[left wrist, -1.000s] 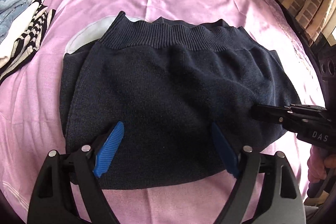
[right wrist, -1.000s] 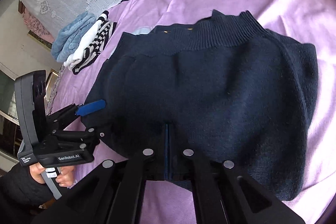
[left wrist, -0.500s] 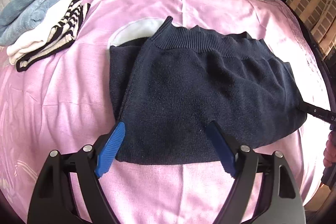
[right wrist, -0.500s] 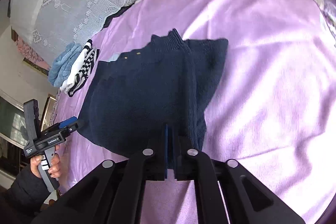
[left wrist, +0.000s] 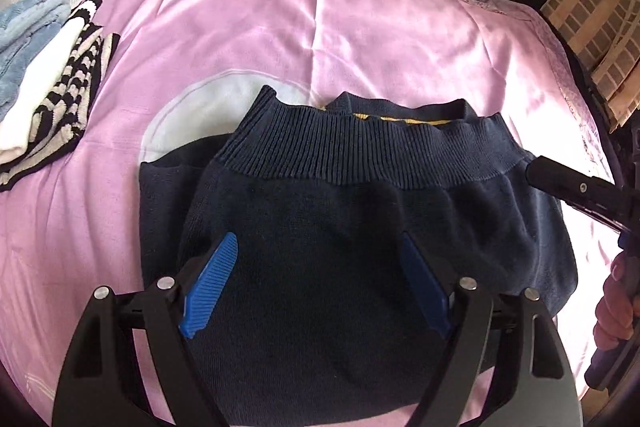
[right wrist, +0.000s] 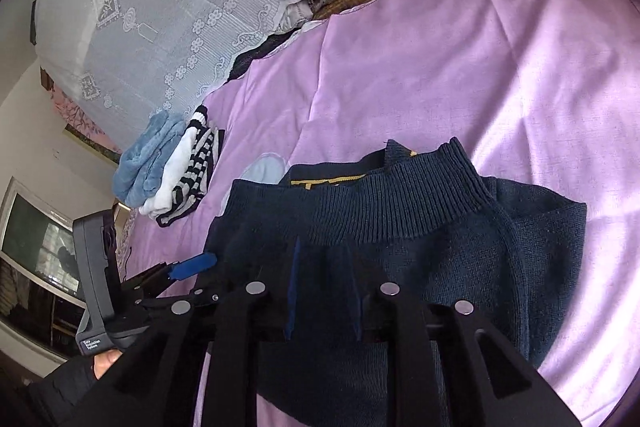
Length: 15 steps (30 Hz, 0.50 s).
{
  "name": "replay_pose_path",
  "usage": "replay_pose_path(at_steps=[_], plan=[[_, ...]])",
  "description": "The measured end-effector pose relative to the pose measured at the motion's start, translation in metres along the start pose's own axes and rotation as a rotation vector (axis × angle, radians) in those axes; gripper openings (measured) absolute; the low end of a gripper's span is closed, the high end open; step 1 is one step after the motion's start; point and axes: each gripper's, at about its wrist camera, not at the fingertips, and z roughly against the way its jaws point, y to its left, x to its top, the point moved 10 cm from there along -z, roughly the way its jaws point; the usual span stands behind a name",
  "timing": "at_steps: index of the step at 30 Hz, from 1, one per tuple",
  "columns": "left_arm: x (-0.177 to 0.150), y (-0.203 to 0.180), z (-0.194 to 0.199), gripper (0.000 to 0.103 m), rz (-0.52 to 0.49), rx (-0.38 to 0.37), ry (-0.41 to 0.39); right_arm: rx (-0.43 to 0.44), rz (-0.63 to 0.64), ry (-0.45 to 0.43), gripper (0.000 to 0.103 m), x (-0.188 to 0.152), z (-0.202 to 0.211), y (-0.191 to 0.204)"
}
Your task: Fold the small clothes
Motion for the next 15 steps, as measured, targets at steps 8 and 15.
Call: replay_pose_path(at_steps=[8, 15], plan=[[0.003, 0.024, -0.025, 0.084, -0.035, -0.046, -0.008, -0.082, -0.159, -0.008, 0.005, -0.006, -0.012, -0.068], [-0.002, 0.035, -0.005, 0.080, 0.033, -0.093, -0.035, -0.117, -0.166, -0.007, 0.000, -0.003, 0.007, -0.093]])
